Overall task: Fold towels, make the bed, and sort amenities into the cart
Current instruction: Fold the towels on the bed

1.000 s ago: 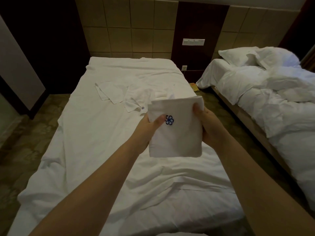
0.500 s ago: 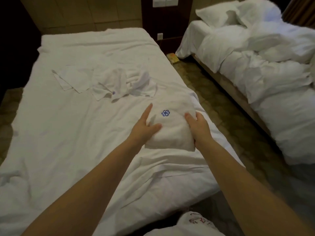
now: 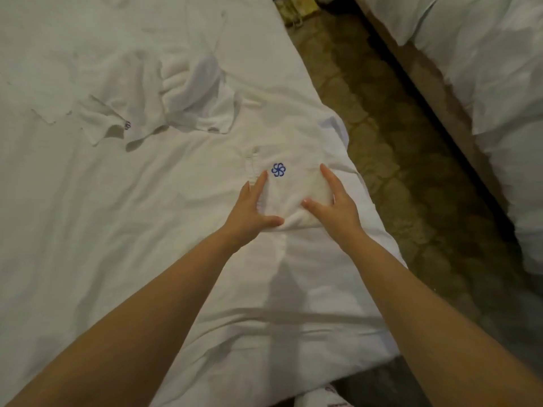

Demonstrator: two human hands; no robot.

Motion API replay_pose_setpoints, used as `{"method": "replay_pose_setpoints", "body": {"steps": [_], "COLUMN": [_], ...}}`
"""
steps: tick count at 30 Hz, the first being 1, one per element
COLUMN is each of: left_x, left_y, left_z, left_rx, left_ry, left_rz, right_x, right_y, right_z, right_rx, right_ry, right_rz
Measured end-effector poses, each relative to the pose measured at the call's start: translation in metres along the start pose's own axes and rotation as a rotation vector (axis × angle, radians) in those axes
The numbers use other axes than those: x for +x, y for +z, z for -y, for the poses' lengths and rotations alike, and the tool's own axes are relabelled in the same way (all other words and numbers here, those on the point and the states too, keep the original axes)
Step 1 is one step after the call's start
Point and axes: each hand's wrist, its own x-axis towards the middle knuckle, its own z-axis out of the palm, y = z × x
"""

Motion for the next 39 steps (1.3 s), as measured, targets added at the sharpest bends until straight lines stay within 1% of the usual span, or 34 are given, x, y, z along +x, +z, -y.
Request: {"method": "replay_pose_setpoints", "body": {"steps": [1, 2, 3, 5, 6, 7, 9, 11, 13, 16, 18, 20, 22, 25, 27, 30, 32, 35, 39], "left_x": [0.012, 0.020, 0.025, 0.023, 0.021, 0.020, 0.021, 0.022, 0.025, 0.026, 0.024, 0.025, 0.029, 0.042, 0.056, 0.080, 0.096, 0.116, 0.132], "left_y": [0.012, 0.023, 0.034, 0.048, 0.050, 0.049, 0.039, 0.019, -0.008, -0.058, -0.095, -0.131, -0.162, -0.201, -0.221, -0.248, -0.261, -0.278, -0.289], "left_z": [0.014, 0.028, 0.044, 0.072, 0.080, 0.083, 0.080, 0.068, 0.050, 0.029, 0.025, 0.030, 0.041, 0.063, 0.081, 0.114, 0.138, 0.176, 0.238], "left_rx": [0.072, 0.167, 0.295, 0.552, 0.626, 0.673, 0.725, 0.735, 0.738, 0.717, 0.686, 0.665, 0.637, 0.608, 0.539, 0.372, 0.343, 0.356, 0.395], "left_ry": [-0.047, -0.111, -0.182, -0.261, -0.253, -0.228, -0.168, -0.147, -0.120, -0.078, -0.082, -0.092, -0.108, -0.147, -0.186, -0.287, -0.372, -0.468, -0.650], "left_rz": [0.005, 0.043, 0.106, 0.211, 0.214, 0.202, 0.163, 0.093, -0.025, -0.252, -0.375, -0.458, -0.501, -0.525, -0.530, -0.536, -0.519, -0.450, -0.292], "right_x": [0.011, 0.020, 0.025, 0.022, 0.019, 0.017, 0.017, 0.023, 0.036, 0.059, 0.072, 0.085, 0.098, 0.119, 0.136, 0.163, 0.181, 0.204, 0.239], "right_y": [0.005, 0.011, 0.016, 0.022, 0.023, 0.024, 0.029, 0.037, 0.051, 0.079, 0.104, 0.132, 0.160, 0.201, 0.227, 0.267, 0.295, 0.341, 0.394], "right_z": [-0.020, -0.041, -0.062, -0.092, -0.099, -0.100, -0.086, -0.060, -0.024, 0.034, 0.068, 0.095, 0.115, 0.132, 0.137, 0.138, 0.134, 0.123, 0.110], "right_rx": [-0.055, -0.136, -0.257, -0.592, -0.745, -0.860, -0.973, -0.969, -0.902, -0.855, -0.855, -0.850, -0.862, -0.893, -0.902, -0.922, -0.943, -1.005, -1.036], "right_ry": [0.004, 0.017, 0.051, 0.161, 0.187, 0.165, 0.052, -0.074, -0.172, -0.292, -0.351, -0.390, -0.397, -0.399, -0.408, -0.425, -0.419, -0.439, -0.503], "right_rz": [0.015, 0.067, 0.153, 0.357, 0.406, 0.401, 0.309, 0.205, 0.148, 0.117, 0.110, 0.115, 0.120, 0.127, 0.137, 0.155, 0.181, 0.217, 0.241]}}
